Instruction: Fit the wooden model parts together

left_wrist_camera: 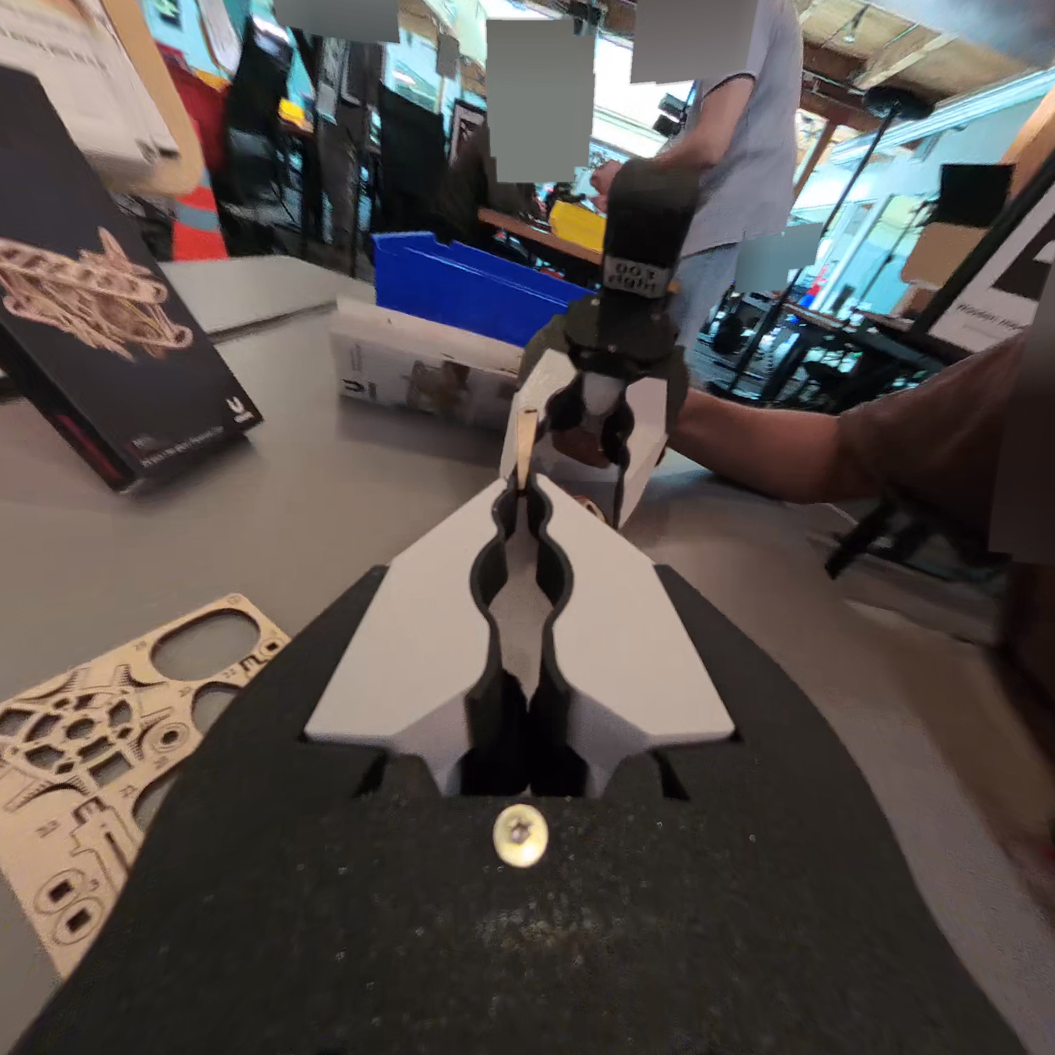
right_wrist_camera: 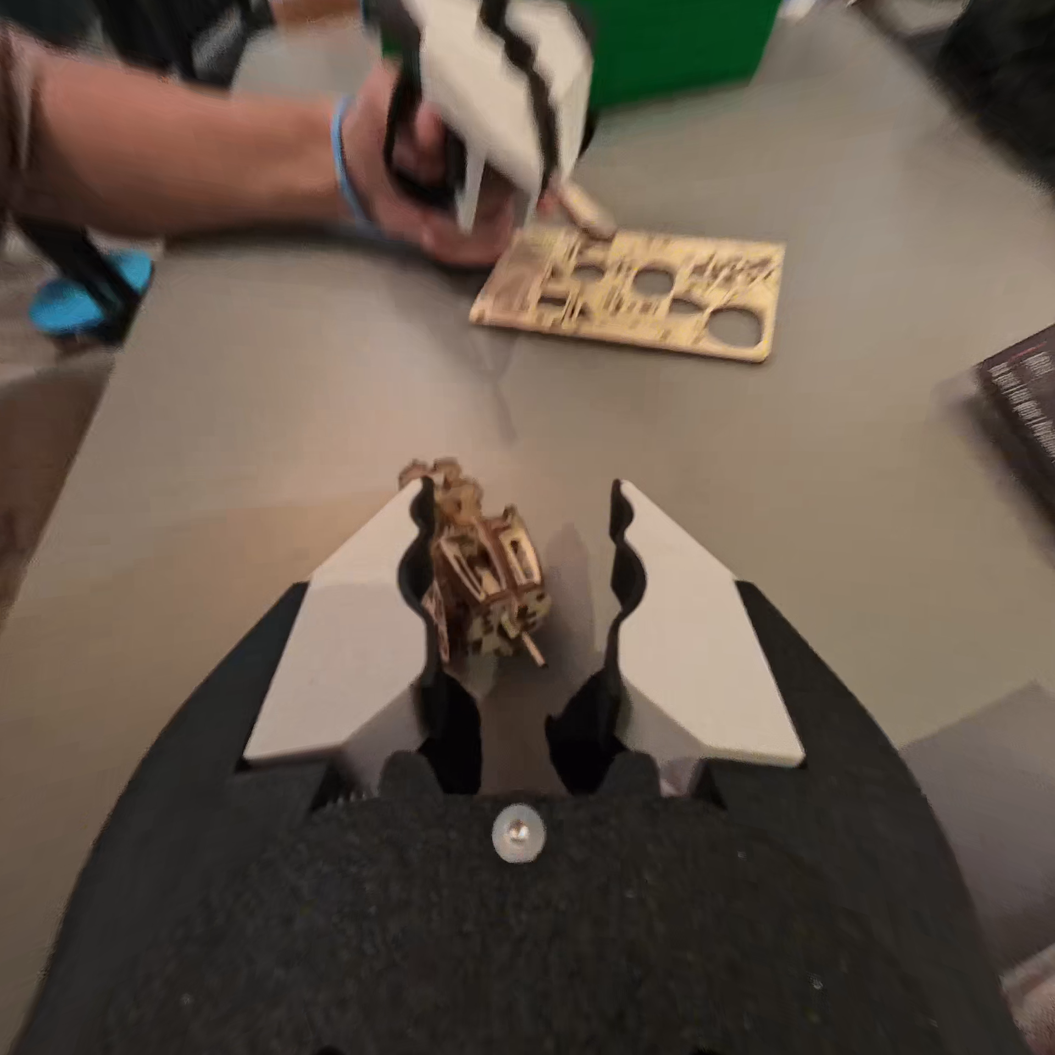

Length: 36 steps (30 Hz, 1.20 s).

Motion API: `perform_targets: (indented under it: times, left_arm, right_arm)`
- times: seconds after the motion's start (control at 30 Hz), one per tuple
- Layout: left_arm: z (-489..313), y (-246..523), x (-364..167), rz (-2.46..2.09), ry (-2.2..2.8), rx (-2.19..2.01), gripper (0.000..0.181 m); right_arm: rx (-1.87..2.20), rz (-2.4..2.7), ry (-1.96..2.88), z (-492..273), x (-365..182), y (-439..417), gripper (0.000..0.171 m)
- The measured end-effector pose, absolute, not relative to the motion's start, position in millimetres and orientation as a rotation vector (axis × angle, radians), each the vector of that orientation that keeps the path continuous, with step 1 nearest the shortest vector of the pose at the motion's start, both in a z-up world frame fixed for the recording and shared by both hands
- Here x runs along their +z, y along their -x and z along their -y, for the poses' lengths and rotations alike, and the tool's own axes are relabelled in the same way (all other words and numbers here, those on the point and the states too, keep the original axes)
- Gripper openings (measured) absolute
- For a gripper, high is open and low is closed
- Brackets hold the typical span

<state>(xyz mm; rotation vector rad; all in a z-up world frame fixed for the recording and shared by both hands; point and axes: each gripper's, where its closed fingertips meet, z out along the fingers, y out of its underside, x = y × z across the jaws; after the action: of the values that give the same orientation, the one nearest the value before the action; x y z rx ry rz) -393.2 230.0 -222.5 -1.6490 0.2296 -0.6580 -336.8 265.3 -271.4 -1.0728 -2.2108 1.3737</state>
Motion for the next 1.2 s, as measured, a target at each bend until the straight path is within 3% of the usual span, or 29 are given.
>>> perform_targets:
  times: [0.17,0.4,0.5,0.57,0.73,0.83,0.97,1.2]
  left_arm:
    - [-226.2,389.6,-220.7,-0.276,1.621,-0.408,0.000]
    - [-226.0,354.8,-226.1,-0.510,1.570,-0.024,0.000]
    - [-224.7,349.5,-229.0,-0.551,1.570,0.007,0.000]
    - [-223.5,349.4,-227.0,-0.565,1.551,0.040,0.000]
    - [-221.7,342.7,-234.9,-0.666,1.552,0.158,0.000]
    - [-221.3,341.7,-235.0,-0.694,1.536,0.218,0.001]
    - [-220.2,343.5,-235.8,-0.701,1.537,0.247,0.000]
    - [-219.9,349.9,-238.6,-0.696,1.555,0.243,0.001]
  right_arm:
    - [1.474,1.915,1.131,-271.2,-229.7,349.6,0.045]
    - [1.808,1.907,1.254,-249.8,-234.1,346.3,0.038]
    - [1.950,1.911,1.301,-243.7,-233.0,342.6,0.028]
    - [2.019,1.940,1.312,-238.8,-233.5,338.1,0.006]
    - [2.174,1.892,1.329,-237.9,-223.1,335.2,0.018]
    - [2.148,1.915,1.353,-238.5,-228.6,335.1,0.003]
    - [2.111,1.944,1.367,-238.0,-234.7,336.1,0.013]
    - [2.136,1.940,1.362,-234.6,-236.4,336.1,0.002]
